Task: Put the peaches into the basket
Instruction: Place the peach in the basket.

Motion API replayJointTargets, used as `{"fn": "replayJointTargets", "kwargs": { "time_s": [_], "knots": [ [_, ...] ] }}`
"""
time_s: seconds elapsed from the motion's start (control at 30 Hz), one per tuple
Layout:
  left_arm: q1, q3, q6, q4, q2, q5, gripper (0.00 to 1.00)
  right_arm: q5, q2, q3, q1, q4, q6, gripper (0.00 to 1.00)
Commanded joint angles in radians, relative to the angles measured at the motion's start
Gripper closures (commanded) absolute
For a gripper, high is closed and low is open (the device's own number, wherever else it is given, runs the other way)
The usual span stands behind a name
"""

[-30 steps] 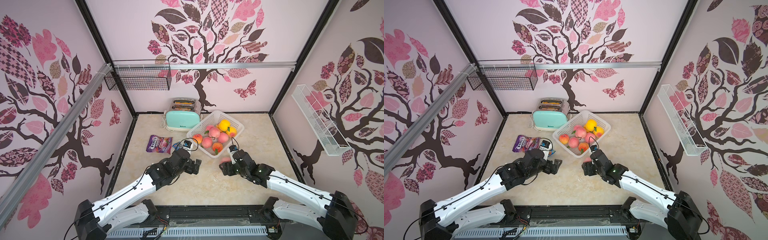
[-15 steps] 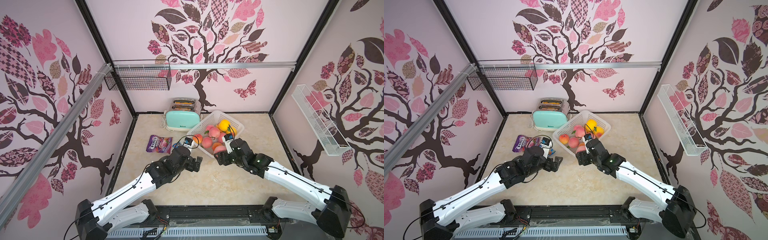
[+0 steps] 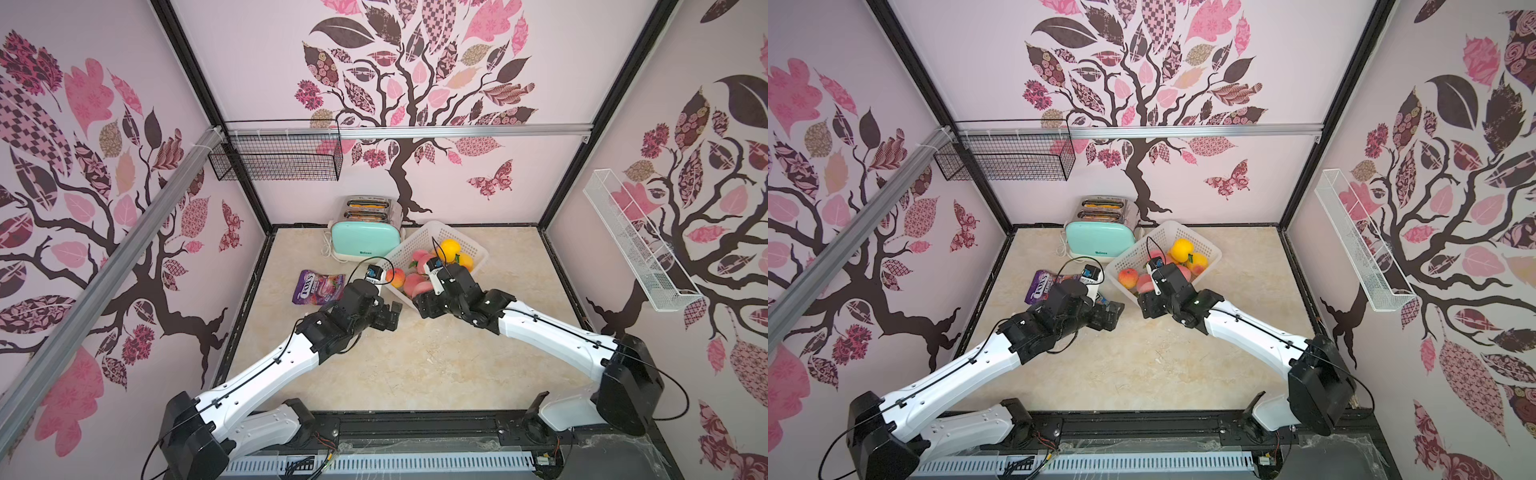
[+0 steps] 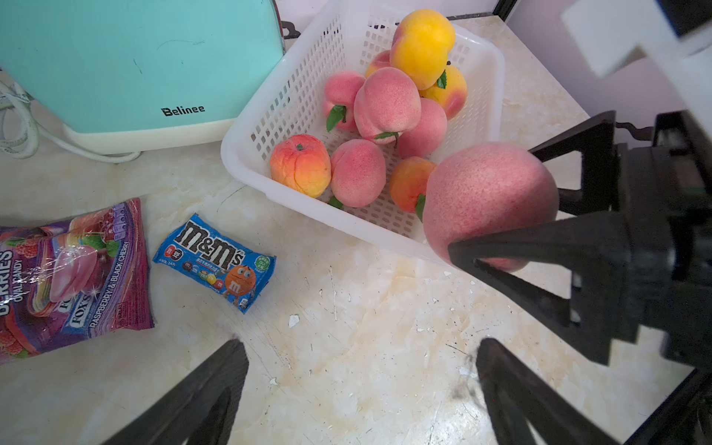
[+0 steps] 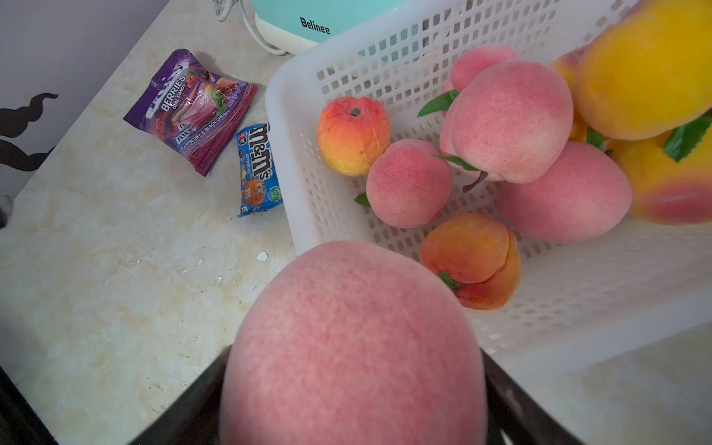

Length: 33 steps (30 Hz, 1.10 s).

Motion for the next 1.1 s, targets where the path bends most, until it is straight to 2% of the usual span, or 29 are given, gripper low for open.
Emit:
{"fn": "replayJointTargets", "kwargs": {
  "time_s": [0.0,0.37,1.07],
  "knots": [
    [0.011,0.02,0.024,0.034,0.015,0.026,0.03,-0.017,0.033,0.053,-0.018,0.033,-0.019,0.19],
    [0.016,0.019,0.027,0.049,0.043,0.028,0.03,-0.062,0.116,0.072,-0.102,0.064,-0.045,0.18],
    [0.017,0.004,0.015,0.049,0.036,0.032,0.03,-0.039,0.151,0.065,-0.115,0.079,-0.057,0.16]
  ]
}}
